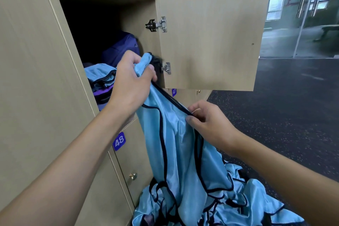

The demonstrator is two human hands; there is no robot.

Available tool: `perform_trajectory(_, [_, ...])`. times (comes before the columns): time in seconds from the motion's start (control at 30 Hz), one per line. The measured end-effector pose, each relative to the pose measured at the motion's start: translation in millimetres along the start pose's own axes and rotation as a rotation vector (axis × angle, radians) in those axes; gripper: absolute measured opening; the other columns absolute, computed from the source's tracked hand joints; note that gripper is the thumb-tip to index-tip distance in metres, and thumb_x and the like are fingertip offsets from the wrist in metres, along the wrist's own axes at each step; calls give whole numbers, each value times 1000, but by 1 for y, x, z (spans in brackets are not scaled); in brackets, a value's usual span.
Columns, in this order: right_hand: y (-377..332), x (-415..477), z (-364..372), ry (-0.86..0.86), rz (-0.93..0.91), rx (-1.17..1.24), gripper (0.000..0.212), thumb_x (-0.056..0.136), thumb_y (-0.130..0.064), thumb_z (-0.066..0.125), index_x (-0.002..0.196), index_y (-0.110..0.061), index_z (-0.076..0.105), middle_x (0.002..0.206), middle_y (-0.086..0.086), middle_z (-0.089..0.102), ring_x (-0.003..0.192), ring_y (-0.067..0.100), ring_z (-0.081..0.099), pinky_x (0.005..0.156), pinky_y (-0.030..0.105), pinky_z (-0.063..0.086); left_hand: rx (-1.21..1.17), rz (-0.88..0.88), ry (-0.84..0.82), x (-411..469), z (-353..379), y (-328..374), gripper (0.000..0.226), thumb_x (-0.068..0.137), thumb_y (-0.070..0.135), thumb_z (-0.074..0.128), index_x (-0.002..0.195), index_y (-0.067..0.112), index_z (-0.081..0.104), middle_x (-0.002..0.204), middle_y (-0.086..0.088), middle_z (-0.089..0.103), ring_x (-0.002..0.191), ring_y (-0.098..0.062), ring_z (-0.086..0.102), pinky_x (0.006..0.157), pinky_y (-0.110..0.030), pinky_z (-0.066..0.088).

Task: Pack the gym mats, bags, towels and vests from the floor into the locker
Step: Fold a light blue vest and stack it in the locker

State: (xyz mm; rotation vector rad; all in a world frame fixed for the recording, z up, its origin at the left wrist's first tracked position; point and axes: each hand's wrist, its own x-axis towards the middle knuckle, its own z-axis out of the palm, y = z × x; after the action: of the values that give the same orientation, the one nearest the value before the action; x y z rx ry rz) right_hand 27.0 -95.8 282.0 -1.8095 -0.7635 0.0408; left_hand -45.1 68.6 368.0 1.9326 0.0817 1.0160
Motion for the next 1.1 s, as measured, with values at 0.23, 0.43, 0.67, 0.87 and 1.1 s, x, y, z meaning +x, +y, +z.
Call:
perform_trajectory(0.23, [-10,2,-1,13,-166,-82,19,96,-6,57,80,-9,66,63,-3,54,56,2,42,55,17,37,369,89,-482,-10,7,-13,41,81,48,77,108,30,52,91,8,63,70,-10,56,71,-33,50])
perform_trajectory(0.43, [-8,-2,-3,-49,-171,-167,19,95,-10,60,79,-8,69,54,-12,44,51,4,35,49,17,29,484,121,-646,-13,5,-14,17,83,30,79,69,25,70,60,3,57,54,-13,45,55,-29,38])
perform_trajectory(0.67, [-4,2,-6,-13,-99,-268,11,90,-9,59,83,-11,68,74,9,67,62,22,53,61,34,45,699,111,-392,-1,-8,-12,27,92,35,67,70,20,62,58,3,57,58,-20,56,57,-34,45])
perform_trajectory(0.87, [-5,2,-9,-16,-91,-222,23,91,-8,57,68,-9,58,51,-12,38,46,5,32,46,18,25,612,122,-560,-8,-6,-14,55,77,43,82,129,34,64,126,22,64,120,0,57,106,-26,43])
perform_trajectory(1.1, [-9,1,-11,-52,-135,-134,20,95,-9,58,81,5,65,57,-4,39,52,5,30,50,23,25,321,17,-678,-17,13,-31,15,81,37,80,82,23,74,54,12,53,46,-14,44,47,-27,39])
